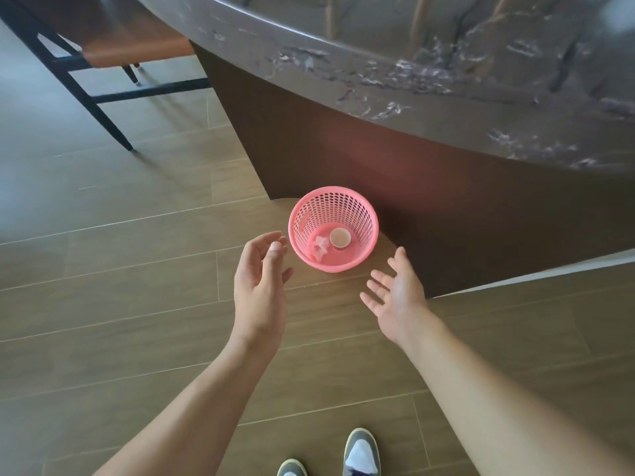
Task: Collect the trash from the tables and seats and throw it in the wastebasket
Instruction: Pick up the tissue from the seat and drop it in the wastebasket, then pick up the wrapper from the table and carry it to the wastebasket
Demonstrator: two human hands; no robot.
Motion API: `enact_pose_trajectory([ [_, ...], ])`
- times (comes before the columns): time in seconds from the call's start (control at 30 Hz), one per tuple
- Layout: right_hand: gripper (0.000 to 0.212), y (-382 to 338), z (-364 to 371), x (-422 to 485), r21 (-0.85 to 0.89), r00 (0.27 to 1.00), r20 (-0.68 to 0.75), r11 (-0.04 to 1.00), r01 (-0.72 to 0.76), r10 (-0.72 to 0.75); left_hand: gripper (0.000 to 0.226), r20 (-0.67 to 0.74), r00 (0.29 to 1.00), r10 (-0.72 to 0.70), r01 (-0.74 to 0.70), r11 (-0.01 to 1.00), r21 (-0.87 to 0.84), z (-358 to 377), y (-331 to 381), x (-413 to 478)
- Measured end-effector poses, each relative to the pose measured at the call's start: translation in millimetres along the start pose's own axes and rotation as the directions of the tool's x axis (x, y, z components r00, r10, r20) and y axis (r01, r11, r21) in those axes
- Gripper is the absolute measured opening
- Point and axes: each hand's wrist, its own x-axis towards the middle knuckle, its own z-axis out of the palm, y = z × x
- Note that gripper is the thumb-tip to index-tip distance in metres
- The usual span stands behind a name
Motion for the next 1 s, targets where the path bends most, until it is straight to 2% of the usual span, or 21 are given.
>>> enact_pose_trajectory([
  [0.13, 0.048, 3, -5, -24, -0.045, 0.986, 0.075, 0.987, 0.153, -0.149, 0.023, 0.036, 0.999, 0.036, -0.037, 0.999, 0.029, -2, 11, -6],
  [0.27, 0.039, -1, -7, -54, -0.111, 0.933, 0.144, 0.931, 0.347, -0.331, 0.013, 0.103, 0.992, 0.08, -0.086, 0.995, 0.057, -2, 22, -19],
  [0.33, 0.038, -2, -11, -73, -0.119, 0.905, 0.141, 0.901, 0.418, -0.401, 0.017, 0.14, 0.986, 0.094, -0.104, 0.992, 0.064, -2, 28, -30],
  [0.47, 0.046, 3, -20, -122, -0.097, 0.871, 0.108, 0.867, 0.49, -0.48, 0.02, 0.234, 0.966, 0.113, -0.135, 0.988, 0.08, -6, 45, -62],
  [0.57, 0.039, 9, -29, -159, -0.084, 0.831, 0.103, 0.827, 0.555, -0.547, 0.042, 0.309, 0.941, 0.136, -0.175, 0.98, 0.1, -14, 63, -90],
  [0.73, 0.022, 19, -46, -226, -0.088, 0.752, 0.085, 0.747, 0.659, -0.653, 0.033, 0.367, 0.913, 0.179, -0.231, 0.968, 0.102, -33, 101, -131],
  [0.87, 0.028, 23, -65, -280, -0.068, 0.709, 0.019, 0.707, 0.704, -0.705, 0.035, 0.395, 0.899, 0.188, -0.251, 0.961, 0.113, -45, 124, -168],
  [1.0, 0.033, 26, -92, -337, -0.059, 0.655, -0.042, 0.656, 0.752, -0.754, 0.041, 0.498, 0.846, 0.192, -0.287, 0.951, 0.12, -50, 141, -215],
])
